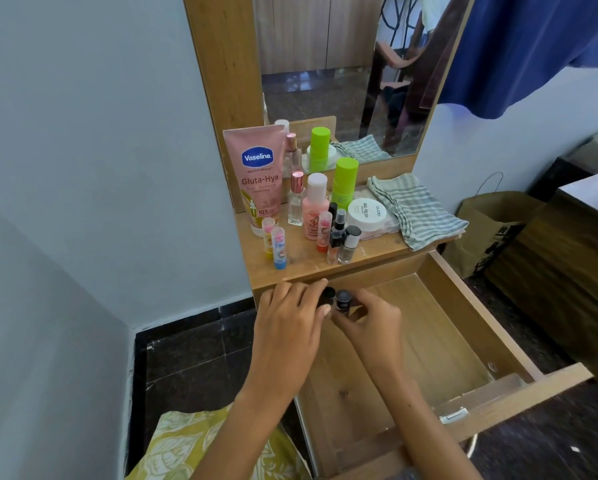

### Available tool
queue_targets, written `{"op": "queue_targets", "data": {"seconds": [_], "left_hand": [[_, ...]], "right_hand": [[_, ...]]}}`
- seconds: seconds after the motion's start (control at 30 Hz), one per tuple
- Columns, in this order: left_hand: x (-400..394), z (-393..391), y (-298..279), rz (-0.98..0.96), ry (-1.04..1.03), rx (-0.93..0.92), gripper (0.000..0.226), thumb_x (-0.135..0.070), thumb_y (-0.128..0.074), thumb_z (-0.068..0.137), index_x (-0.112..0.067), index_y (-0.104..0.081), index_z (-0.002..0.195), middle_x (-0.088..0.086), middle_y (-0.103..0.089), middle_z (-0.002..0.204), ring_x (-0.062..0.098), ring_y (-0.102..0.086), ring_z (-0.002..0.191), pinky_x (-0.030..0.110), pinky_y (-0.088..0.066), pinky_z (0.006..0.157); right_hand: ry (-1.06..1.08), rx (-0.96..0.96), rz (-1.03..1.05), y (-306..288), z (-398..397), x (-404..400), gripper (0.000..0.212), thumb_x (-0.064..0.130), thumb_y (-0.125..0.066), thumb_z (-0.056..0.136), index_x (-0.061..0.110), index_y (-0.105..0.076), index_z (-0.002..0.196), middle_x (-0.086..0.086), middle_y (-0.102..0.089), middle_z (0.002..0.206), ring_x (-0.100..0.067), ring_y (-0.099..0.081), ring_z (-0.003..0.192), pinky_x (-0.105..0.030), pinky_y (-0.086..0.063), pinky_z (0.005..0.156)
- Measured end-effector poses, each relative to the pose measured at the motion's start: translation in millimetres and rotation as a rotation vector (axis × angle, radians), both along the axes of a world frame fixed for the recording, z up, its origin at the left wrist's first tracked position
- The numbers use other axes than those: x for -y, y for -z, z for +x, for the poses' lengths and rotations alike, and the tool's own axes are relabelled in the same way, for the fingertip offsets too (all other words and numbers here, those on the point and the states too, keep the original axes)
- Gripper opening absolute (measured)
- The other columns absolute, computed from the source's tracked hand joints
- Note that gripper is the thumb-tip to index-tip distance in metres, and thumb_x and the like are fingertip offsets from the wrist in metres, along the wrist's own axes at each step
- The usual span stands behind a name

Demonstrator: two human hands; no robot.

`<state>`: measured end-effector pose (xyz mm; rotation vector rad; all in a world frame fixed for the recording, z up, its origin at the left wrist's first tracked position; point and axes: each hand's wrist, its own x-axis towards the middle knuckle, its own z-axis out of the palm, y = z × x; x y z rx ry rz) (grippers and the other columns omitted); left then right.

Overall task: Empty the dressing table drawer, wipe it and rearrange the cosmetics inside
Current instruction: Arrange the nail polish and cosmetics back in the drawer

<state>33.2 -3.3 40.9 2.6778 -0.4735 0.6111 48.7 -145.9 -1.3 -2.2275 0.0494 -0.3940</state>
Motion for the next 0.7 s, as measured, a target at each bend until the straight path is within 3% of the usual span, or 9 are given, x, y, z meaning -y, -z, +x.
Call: {"op": "queue_targets", "data": {"seconds": [0.13, 0.2, 0.3, 0.4, 0.57, 0.7], "left_hand": [[-10, -8, 24, 0.166, -0.021, -0.089, 0.03, -0.03, -0.058, 0.087, -0.016, -0.069, 0.111, 0.002, -0.068, 0.113, 0.019, -0.063, 0.105, 0.036, -0.052, 0.084], [-13, -10, 33, 0.244, -0.027, -0.14, 0.037, -0.037, -0.044, 0.092, -0.018, -0.071, 0.108, 0.005, -0.066, 0.117, 0.02, -0.063, 0.108, 0.038, -0.051, 0.086], [-13, -13, 41, 0.3, -0.025, -0.25, 0.053, -0.046, -0.028, 0.09, -0.02, -0.071, 0.108, 0.004, -0.063, 0.122, 0.018, -0.06, 0.113, 0.039, -0.049, 0.089], [-11, -15, 49, 0.296, -0.011, -0.297, 0.061, -0.05, -0.02, 0.092, -0.018, -0.063, 0.121, 0.004, -0.054, 0.133, 0.019, -0.052, 0.123, 0.041, -0.042, 0.097], [-11, -17, 55, 0.312, -0.001, -0.267, 0.058, -0.048, -0.027, 0.089, -0.015, -0.062, 0.122, 0.004, -0.058, 0.129, 0.017, -0.056, 0.118, 0.041, -0.046, 0.093], [-13, -15, 57, 0.332, 0.0, -0.238, 0.057, -0.044, -0.031, 0.086, -0.013, -0.063, 0.121, 0.005, -0.061, 0.126, 0.018, -0.058, 0.116, 0.04, -0.048, 0.091]], "right_hand": [[0.116, -0.349, -0.186, 5, 6, 4, 0.024, 0.03, -0.08, 0.072, 0.022, -0.07, 0.091, 0.005, -0.07, 0.087, -0.016, -0.064, 0.081, -0.029, -0.051, 0.064], [0.101, -0.406, -0.211, 8, 8, 0, 0.019, 0.027, -0.079, 0.073, 0.021, -0.07, 0.089, 0.003, -0.068, 0.085, -0.019, -0.064, 0.082, -0.029, -0.05, 0.064], [0.05, -0.428, -0.212, 14, 13, -4, 0.015, 0.015, -0.076, 0.073, 0.021, -0.071, 0.086, 0.002, -0.069, 0.084, -0.019, -0.065, 0.081, -0.031, -0.053, 0.068], [-0.012, -0.413, -0.197, 20, 14, -8, 0.016, 0.01, -0.074, 0.074, 0.022, -0.07, 0.083, 0.001, -0.069, 0.083, -0.018, -0.066, 0.078, -0.033, -0.055, 0.07], [-0.054, -0.406, -0.205, 29, 15, -9, 0.027, -0.004, -0.064, 0.076, 0.02, -0.071, 0.086, 0.0, -0.069, 0.083, -0.016, -0.065, 0.077, -0.031, -0.057, 0.07], [-0.039, -0.421, -0.246, 29, 16, -6, 0.027, -0.004, -0.065, 0.077, 0.018, -0.072, 0.093, -0.001, -0.069, 0.087, -0.018, -0.065, 0.084, -0.031, -0.056, 0.074]]}}
